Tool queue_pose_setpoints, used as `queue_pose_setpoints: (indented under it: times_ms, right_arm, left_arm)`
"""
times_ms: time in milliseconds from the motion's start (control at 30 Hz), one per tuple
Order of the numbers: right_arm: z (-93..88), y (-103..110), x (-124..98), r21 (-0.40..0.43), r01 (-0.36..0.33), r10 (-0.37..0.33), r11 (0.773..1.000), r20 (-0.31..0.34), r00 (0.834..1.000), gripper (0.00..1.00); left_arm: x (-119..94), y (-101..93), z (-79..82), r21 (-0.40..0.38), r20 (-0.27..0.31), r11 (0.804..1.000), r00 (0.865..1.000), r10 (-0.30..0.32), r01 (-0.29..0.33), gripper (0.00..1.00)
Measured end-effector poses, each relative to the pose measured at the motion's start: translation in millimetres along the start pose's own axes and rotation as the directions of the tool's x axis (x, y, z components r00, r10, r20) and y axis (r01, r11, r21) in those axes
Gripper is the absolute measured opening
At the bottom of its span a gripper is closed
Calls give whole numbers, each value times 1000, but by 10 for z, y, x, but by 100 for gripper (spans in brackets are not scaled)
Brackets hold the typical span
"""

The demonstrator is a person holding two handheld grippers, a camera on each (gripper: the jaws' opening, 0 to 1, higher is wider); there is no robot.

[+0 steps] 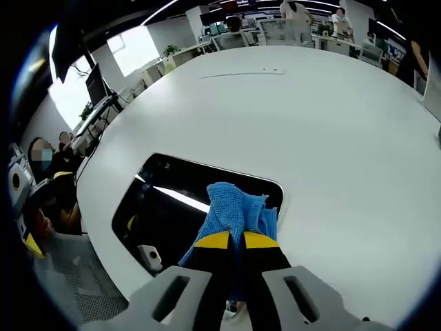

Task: Wipe the mirror surface with the cleaning cloth until all visible marks leave the cleaned area.

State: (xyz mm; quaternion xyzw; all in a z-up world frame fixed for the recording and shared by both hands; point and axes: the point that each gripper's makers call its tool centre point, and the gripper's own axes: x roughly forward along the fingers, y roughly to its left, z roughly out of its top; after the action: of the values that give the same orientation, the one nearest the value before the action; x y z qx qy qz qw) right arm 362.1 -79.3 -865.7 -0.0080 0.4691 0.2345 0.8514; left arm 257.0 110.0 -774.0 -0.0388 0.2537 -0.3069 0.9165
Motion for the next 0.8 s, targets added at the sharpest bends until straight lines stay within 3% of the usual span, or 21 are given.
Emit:
queue_pose_setpoints:
  times_ms: [33,100,133,200,500,800]
  right_arm:
    - [-7,-16,-6,1,3,-3,1000,-1,1000,0]
    - [-17,-42,-26,1,8,-8,1000,-3,1000,0]
    - [-20,-58,-30,2,9,-9,1000,-4,1000,0]
    - [-27,-86,-50,8,14,-14,1000,-4,1000,0]
    - [-41,-134,-63,22,24,-24,999,0,1000,0]
    - [-63,-157,-75,21,45,-45,999,-6,999,0]
  left_arm:
    - [-24,35,-136,-20,-78,1000,997,21,-22,96]
    - [19,57,83,-28,32,999,999,30,-29,99]
    - [23,74,125,-18,56,999,998,39,-38,99]
    - [11,63,29,-9,6,999,999,40,-40,98]
    - [41,86,1,18,1,999,999,51,-51,97]
    - [35,134,53,36,35,996,996,79,-81,94]
